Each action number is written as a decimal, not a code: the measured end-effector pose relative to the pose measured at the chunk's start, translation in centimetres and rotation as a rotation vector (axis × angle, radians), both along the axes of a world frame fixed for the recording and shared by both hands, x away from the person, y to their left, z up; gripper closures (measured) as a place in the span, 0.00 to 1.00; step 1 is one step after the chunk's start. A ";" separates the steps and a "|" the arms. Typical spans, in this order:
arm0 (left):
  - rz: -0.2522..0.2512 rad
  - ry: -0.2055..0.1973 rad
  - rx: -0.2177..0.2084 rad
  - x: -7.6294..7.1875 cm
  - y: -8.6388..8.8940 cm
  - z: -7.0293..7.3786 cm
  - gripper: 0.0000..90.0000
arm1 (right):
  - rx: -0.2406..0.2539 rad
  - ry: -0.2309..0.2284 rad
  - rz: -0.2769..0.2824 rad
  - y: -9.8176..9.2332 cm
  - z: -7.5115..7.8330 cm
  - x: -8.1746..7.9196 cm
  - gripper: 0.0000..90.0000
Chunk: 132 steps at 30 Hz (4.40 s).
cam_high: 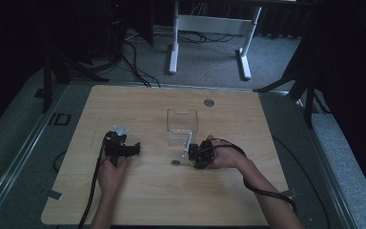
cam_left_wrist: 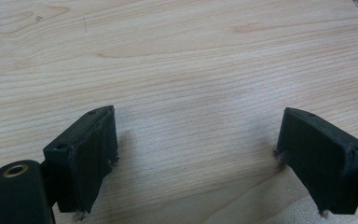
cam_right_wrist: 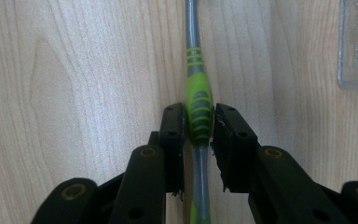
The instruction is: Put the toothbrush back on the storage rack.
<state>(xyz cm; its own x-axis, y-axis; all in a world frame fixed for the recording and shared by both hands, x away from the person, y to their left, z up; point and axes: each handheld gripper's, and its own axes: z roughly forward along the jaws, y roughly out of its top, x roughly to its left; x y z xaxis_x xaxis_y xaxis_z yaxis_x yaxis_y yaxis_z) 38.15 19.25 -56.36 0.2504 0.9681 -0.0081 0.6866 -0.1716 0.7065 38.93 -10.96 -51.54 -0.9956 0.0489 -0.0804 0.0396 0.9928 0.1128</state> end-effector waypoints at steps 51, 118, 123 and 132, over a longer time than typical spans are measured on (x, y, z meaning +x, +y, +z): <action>0.000 0.000 0.000 0.0 0.0 0.0 0.14 | 0.062 -0.005 -0.031 -1.1 1.3 -0.1 0.88; 0.000 0.002 0.000 0.0 0.0 0.0 0.14 | 0.329 -0.087 -0.159 -3.1 5.9 0.7 0.88; 0.000 0.002 0.000 0.0 0.0 0.0 0.14 | 0.353 -0.084 -0.171 -3.2 6.1 0.8 0.88; 0.000 0.001 0.000 0.0 0.0 0.0 0.14 | 0.371 -0.095 -0.182 -3.3 6.3 0.9 0.88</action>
<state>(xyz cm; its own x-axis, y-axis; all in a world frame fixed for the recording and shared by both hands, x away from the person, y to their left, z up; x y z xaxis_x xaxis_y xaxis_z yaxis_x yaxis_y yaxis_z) 38.15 19.26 -56.35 0.2508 0.9680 -0.0085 0.6874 -0.1719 0.7056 39.84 -14.28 -45.26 -0.9570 0.2661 -0.1157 0.1824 0.8618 0.4733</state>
